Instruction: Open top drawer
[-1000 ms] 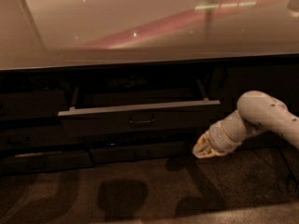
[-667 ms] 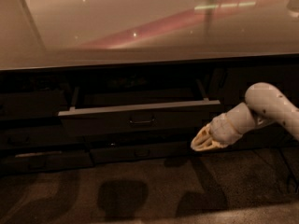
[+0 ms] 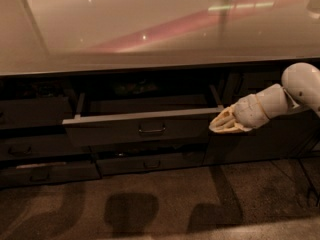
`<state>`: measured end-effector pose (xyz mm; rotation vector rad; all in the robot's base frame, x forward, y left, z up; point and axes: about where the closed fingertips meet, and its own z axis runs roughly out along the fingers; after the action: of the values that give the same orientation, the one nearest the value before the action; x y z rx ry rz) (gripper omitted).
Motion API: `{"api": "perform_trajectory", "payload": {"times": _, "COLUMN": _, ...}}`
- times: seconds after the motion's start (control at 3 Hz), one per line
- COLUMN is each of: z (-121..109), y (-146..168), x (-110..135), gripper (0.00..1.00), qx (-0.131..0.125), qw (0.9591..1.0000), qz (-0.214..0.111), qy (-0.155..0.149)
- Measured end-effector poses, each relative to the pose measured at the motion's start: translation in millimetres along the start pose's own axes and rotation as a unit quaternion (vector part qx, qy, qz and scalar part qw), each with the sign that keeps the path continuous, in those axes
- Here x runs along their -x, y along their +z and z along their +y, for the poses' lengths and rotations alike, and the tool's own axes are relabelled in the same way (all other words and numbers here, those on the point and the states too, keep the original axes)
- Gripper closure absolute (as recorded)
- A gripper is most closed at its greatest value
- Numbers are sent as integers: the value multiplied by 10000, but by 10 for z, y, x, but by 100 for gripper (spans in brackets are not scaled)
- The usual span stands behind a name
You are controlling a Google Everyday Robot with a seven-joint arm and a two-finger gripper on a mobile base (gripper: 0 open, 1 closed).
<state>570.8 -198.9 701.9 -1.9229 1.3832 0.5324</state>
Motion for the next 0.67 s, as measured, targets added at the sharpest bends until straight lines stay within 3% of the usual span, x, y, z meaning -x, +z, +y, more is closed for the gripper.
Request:
{"api": "perform_trajectory", "payload": {"times": 0.33, "z": -1, "y": 0, "x": 0, "gripper": 100, "qx": 0, "qw": 10000, "qz": 2, "qy": 0}}
{"api": "perform_trajectory", "payload": {"times": 0.67, "z": -199, "y": -100, "x": 189, "gripper": 100, "qx": -302, "qw": 9992, "qz": 266, "qy": -15}}
